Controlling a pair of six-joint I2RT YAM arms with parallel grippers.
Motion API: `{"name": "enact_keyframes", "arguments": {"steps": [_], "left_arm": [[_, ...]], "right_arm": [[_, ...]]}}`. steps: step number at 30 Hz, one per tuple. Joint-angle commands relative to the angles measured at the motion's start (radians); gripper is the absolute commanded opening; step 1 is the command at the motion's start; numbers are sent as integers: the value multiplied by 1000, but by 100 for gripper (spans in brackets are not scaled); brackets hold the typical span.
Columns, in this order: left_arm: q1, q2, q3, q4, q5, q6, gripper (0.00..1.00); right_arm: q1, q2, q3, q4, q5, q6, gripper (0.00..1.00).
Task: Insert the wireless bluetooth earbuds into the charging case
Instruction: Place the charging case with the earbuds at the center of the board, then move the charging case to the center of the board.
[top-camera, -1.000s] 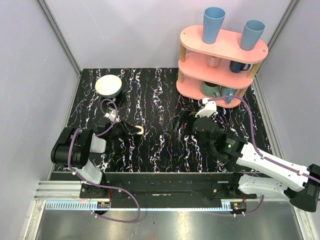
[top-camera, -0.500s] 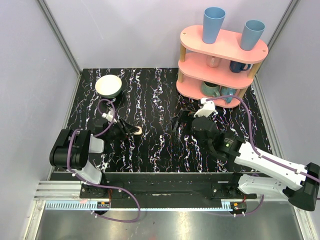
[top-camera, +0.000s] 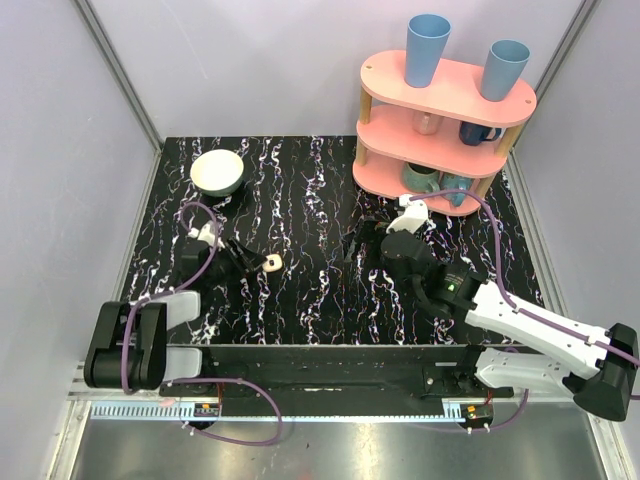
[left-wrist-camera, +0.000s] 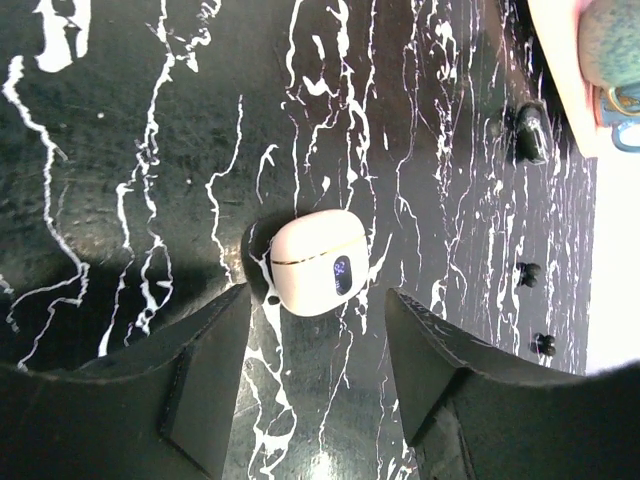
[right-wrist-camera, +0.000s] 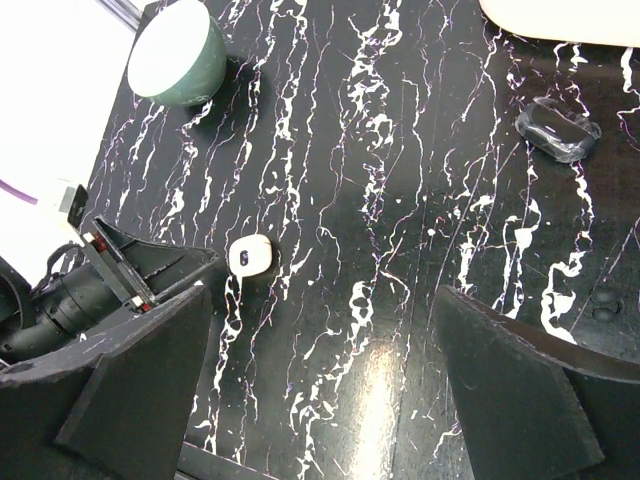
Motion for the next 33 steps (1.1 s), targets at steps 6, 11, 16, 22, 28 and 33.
{"name": "enact_keyframes", "arguments": {"steps": [6, 11, 16, 22, 28, 33], "left_arm": [[7, -322, 40, -189, -66, 39, 60], [8, -464, 137, -341, -17, 96, 60], [7, -499, 252, -426, 109, 131, 60], [-8, -490, 373, -545, 250, 223, 61], [-11, -452, 467, -712, 346, 369, 61], [-11, -449, 478, -792, 342, 481, 61]], "right_arm": [[-70, -2, 32, -44, -12, -9, 100], [-162, 44, 51, -62, -78, -59, 100], [-254, 142, 83, -47, -158, -229, 100], [-449, 333, 144, -12, -296, -420, 100], [-483, 542, 224, 59, -253, -596, 100], [-501, 652, 279, 59, -330, -678, 100]]}}
